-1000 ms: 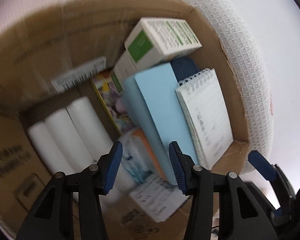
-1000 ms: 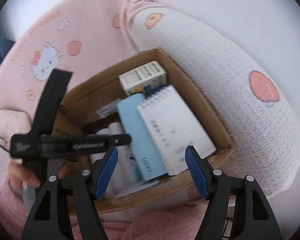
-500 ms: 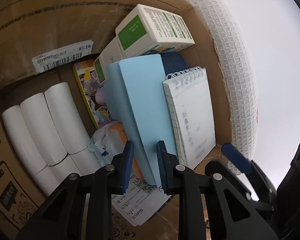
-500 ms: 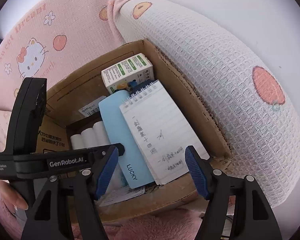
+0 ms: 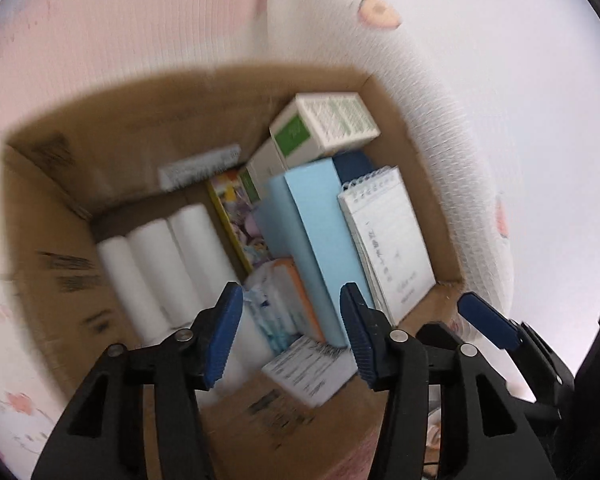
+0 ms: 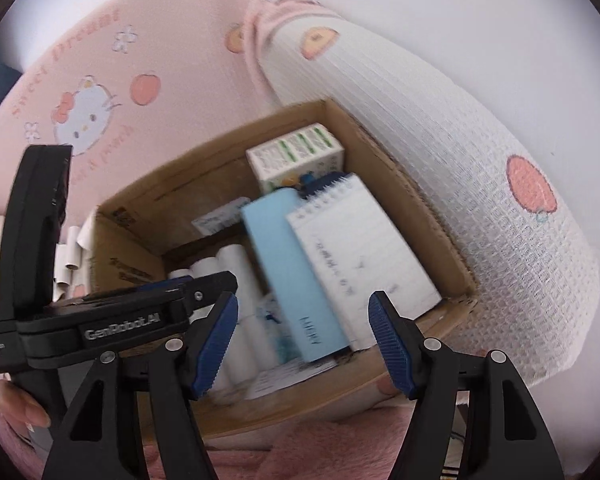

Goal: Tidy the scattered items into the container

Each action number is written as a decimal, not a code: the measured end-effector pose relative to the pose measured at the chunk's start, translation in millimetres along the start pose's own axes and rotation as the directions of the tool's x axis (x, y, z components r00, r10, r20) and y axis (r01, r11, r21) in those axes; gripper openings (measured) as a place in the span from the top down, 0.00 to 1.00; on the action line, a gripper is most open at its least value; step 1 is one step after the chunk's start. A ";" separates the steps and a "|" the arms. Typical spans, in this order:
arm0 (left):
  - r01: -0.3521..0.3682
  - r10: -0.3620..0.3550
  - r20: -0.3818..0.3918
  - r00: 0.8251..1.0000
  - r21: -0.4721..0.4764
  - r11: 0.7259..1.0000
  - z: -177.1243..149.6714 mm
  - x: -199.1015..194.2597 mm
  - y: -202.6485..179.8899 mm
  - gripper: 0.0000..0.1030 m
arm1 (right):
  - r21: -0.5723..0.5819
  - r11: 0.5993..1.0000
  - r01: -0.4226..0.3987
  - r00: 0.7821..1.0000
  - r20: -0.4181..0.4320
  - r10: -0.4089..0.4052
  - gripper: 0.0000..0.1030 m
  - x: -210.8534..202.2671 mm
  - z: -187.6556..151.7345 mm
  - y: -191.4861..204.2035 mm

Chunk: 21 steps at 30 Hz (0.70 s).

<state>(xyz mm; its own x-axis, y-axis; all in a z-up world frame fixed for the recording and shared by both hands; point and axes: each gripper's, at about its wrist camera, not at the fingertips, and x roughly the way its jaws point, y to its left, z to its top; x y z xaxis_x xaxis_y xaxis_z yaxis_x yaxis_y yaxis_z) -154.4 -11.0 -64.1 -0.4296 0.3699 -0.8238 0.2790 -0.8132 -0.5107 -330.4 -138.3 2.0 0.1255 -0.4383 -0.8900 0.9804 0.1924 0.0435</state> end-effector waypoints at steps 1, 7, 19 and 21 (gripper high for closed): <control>0.004 -0.005 0.035 0.999 0.013 1.000 17.3 -12.5 12.4 0.43 | 0.009 1.000 0.002 1.000 0.007 -0.002 0.36 -3.7 -1.1 5.3; -0.050 0.011 0.293 0.956 0.126 0.991 -13.5 -86.9 22.0 0.38 | -0.016 1.000 0.008 0.999 0.046 -0.007 0.36 -24.8 -15.7 46.2; -0.077 -0.007 0.307 0.952 0.259 0.963 -51.4 -104.9 80.3 0.36 | 0.052 0.999 0.005 0.998 0.060 -0.009 0.32 -27.4 -36.8 100.4; -0.097 0.001 0.328 0.945 0.275 0.956 -60.6 -110.3 92.4 0.36 | 0.066 0.998 0.009 0.998 0.064 -0.013 0.30 -21.4 -41.1 111.9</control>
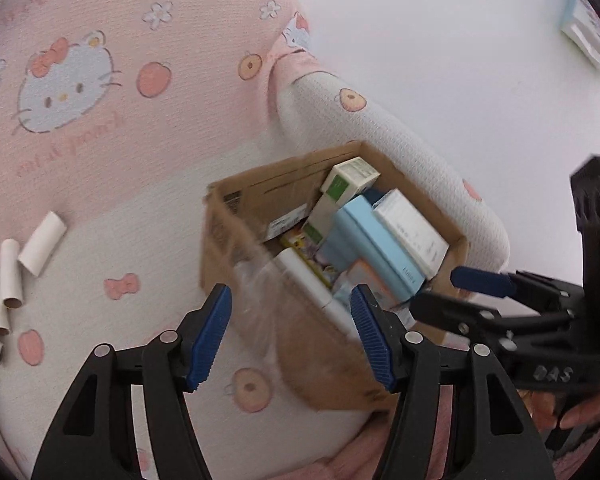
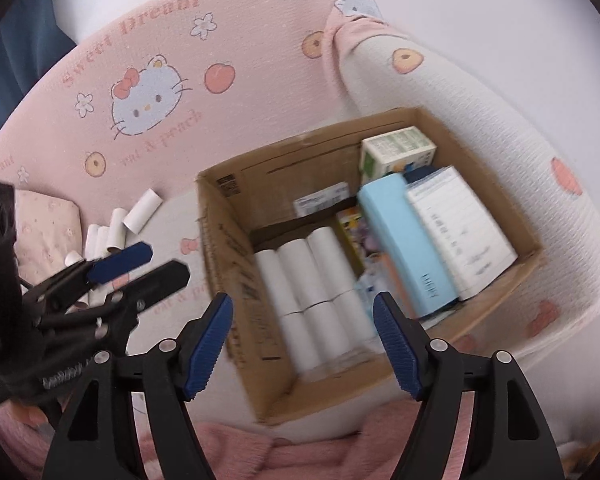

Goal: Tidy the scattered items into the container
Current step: 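Move both open tools back toward the remaining white tubes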

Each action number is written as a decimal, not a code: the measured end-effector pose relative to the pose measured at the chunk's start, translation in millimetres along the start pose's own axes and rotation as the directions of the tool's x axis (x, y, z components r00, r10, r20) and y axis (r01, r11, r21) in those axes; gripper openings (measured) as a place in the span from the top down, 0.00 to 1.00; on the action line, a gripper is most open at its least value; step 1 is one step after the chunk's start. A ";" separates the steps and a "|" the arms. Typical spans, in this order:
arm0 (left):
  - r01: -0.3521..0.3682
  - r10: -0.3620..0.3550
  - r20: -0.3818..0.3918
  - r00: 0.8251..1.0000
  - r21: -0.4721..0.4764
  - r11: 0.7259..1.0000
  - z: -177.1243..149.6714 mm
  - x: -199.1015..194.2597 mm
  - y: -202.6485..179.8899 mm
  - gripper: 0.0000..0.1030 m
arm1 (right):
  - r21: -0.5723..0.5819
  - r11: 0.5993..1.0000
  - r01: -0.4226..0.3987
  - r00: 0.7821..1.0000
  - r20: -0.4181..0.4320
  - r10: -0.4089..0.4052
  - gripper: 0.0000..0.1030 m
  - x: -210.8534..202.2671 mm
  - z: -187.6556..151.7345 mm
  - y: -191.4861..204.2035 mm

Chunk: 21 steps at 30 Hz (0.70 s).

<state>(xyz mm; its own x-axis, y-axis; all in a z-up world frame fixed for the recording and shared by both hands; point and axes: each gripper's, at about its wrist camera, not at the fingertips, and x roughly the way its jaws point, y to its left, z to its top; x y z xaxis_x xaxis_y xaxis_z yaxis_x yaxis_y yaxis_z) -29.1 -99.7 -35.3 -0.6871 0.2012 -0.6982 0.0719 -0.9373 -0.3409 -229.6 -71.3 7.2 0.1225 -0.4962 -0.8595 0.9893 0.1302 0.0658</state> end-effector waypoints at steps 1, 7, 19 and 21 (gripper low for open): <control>-0.009 0.009 0.012 1.000 0.011 1.000 -4.3 -3.9 4.6 0.36 | -0.007 1.000 0.017 1.000 0.002 -0.017 0.30 2.7 -2.5 6.2; -0.171 0.161 0.106 0.981 0.094 0.981 -36.5 -27.8 47.3 0.36 | -0.097 0.994 0.057 0.991 0.127 -0.044 0.30 6.9 -20.3 48.9; -0.395 0.388 -0.074 0.919 -0.199 0.897 -109.1 -77.3 205.5 0.36 | -0.118 0.984 -0.130 0.967 0.205 0.153 0.14 39.5 -52.5 131.3; -0.432 0.427 -0.079 0.901 -0.247 0.867 -120.7 -90.5 225.6 0.36 | -0.148 0.966 -0.212 0.950 0.202 0.239 0.14 50.5 -47.7 145.4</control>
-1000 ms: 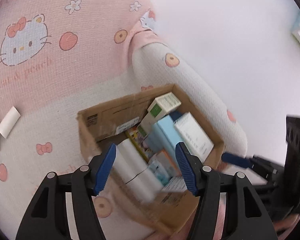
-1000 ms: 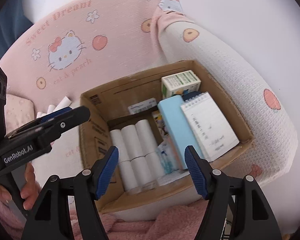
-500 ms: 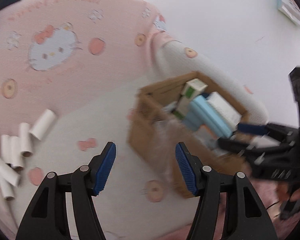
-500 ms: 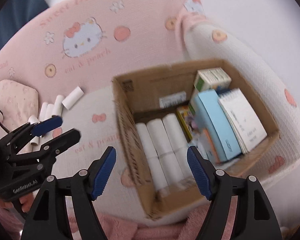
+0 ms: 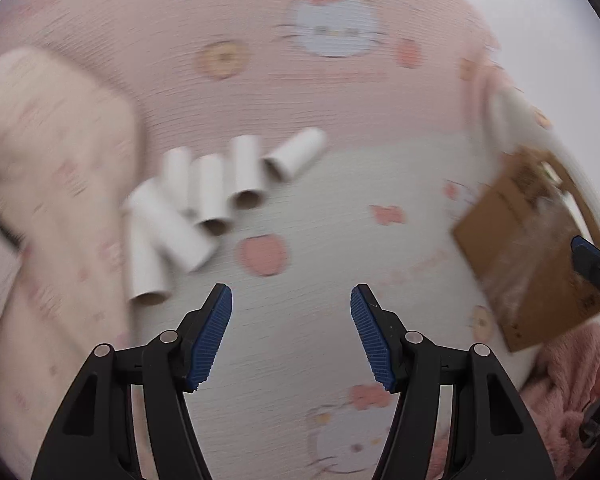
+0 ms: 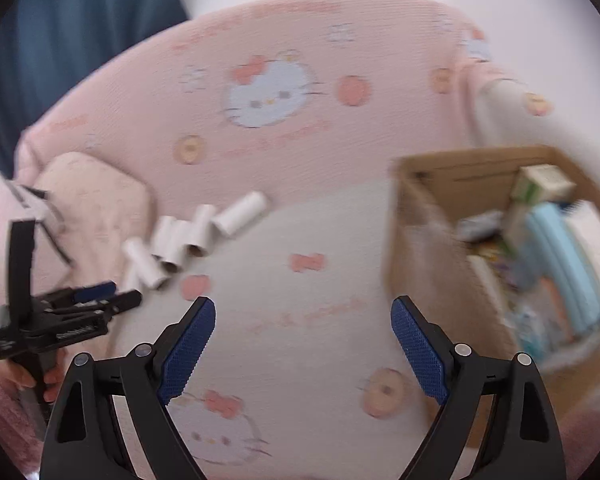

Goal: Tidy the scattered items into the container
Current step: 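Move both open tools back toward the remaining white tubes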

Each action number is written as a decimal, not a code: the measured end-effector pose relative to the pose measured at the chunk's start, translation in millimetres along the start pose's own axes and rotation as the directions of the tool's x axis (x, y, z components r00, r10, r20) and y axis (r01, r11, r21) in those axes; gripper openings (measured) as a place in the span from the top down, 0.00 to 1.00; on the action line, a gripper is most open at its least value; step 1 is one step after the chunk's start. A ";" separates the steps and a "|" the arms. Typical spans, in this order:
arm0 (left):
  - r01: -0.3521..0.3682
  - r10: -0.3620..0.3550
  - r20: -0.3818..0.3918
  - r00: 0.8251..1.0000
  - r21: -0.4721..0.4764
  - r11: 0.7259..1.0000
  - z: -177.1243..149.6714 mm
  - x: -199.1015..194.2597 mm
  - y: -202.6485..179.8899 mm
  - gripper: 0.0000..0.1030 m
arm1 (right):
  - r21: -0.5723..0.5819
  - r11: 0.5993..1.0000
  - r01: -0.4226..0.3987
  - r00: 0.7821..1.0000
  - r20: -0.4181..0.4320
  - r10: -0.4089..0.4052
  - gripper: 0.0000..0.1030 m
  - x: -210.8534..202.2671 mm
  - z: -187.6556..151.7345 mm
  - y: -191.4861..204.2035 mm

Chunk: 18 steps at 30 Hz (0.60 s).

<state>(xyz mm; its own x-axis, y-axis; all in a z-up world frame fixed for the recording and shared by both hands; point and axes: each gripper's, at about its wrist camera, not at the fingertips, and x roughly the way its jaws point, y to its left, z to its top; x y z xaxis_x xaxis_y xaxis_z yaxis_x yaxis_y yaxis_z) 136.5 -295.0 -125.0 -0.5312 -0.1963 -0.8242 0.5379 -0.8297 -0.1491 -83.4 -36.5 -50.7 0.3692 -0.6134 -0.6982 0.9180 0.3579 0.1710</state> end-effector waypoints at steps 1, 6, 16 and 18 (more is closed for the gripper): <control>-0.022 0.023 0.005 1.000 -0.017 1.000 -2.9 -1.7 8.3 0.36 | -0.004 0.999 -0.043 0.999 0.000 0.043 0.14 7.2 2.6 3.6; -0.130 0.131 0.053 0.990 -0.029 0.991 -20.9 -4.6 33.2 0.36 | -0.074 0.993 -0.090 0.995 -0.043 0.087 0.14 55.2 22.8 27.4; -0.111 0.126 0.054 0.991 -0.222 0.969 -10.6 46.7 65.5 0.36 | -0.119 0.968 -0.222 0.965 -0.168 0.201 0.14 143.9 36.0 73.5; -0.117 0.130 0.035 0.991 -0.255 0.960 -8.1 56.6 75.9 0.36 | -0.174 0.953 -0.249 0.959 -0.184 0.216 0.14 157.8 33.9 90.2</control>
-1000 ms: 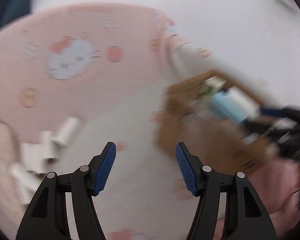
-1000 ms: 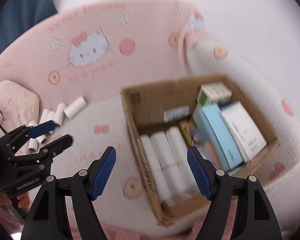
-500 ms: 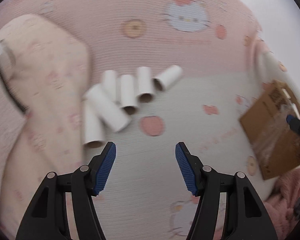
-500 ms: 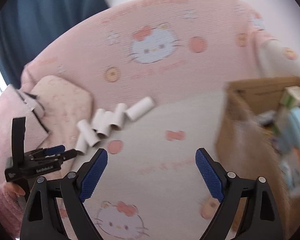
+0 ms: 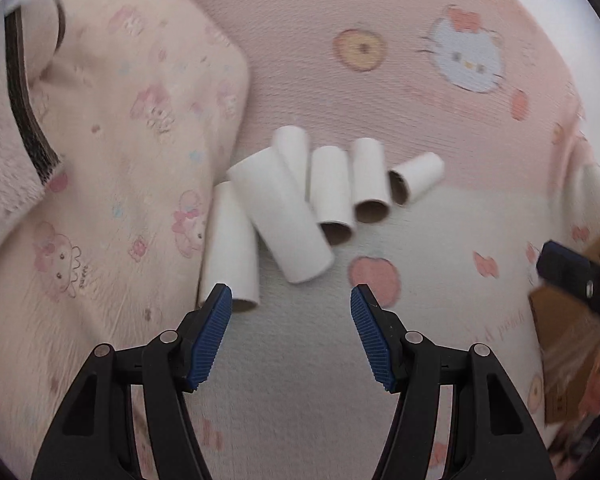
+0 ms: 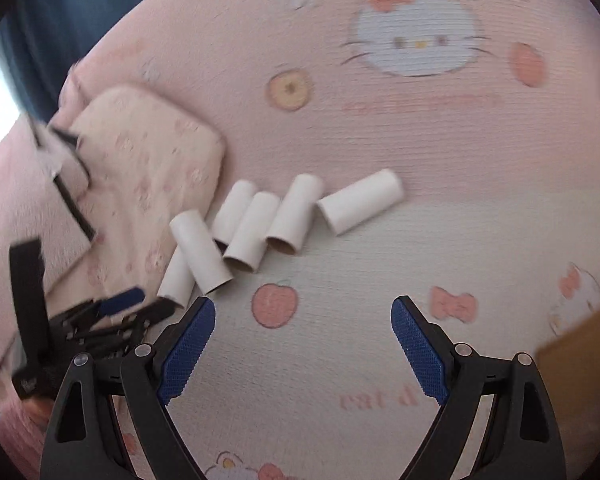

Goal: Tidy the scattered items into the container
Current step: 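Move both open tools back toward the remaining white tubes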

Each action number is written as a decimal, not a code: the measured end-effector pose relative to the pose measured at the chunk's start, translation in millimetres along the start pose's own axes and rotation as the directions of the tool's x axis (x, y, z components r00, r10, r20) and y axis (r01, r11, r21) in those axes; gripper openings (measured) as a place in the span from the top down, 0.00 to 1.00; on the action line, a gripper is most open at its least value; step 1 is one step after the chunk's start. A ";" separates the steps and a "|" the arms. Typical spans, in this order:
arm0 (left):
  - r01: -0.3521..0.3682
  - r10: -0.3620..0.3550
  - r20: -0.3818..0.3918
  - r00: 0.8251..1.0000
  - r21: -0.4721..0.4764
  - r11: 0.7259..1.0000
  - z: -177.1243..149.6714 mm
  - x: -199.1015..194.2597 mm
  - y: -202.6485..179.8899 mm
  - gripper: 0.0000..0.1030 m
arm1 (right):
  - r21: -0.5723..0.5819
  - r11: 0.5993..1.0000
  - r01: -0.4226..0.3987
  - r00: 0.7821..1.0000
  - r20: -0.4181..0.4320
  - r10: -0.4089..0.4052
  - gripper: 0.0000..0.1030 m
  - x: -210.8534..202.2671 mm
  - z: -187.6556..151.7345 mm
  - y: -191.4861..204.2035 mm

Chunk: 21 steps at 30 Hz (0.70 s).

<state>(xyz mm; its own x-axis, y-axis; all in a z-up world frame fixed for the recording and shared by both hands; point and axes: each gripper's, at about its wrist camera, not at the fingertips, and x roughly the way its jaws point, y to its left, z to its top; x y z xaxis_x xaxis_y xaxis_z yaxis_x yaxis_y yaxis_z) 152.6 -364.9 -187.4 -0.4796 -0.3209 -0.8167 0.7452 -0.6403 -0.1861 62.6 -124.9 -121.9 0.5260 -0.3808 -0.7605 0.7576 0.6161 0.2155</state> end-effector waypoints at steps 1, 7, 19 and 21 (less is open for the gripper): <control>-0.007 0.007 -0.006 1.000 -0.017 1.000 1.8 4.9 4.2 0.36 | -0.015 1.000 -0.003 1.000 -0.002 0.003 0.14 4.7 1.2 3.0; 0.057 -0.063 -0.023 0.998 -0.198 0.978 5.5 23.3 36.2 0.36 | -0.092 0.996 -0.019 1.000 0.021 0.021 0.14 42.7 4.6 20.8; -0.028 0.021 -0.038 0.999 -0.196 0.980 -1.7 37.1 36.6 0.57 | -0.115 0.974 -0.198 0.980 -0.032 0.195 0.32 102.9 12.0 53.5; -0.011 0.004 -0.034 0.999 -0.212 0.977 -2.3 35.9 40.9 0.57 | -0.107 0.963 -0.249 0.968 -0.063 0.244 0.41 114.2 12.9 57.8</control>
<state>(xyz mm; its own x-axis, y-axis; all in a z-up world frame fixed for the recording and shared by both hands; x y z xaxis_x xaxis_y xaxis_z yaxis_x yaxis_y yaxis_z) 166.9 -401.0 -225.6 -0.4609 -0.2997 -0.8353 0.8317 -0.4741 -0.2889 171.4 -141.7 -188.4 0.6693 -0.1751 -0.7221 0.5570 0.7615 0.3316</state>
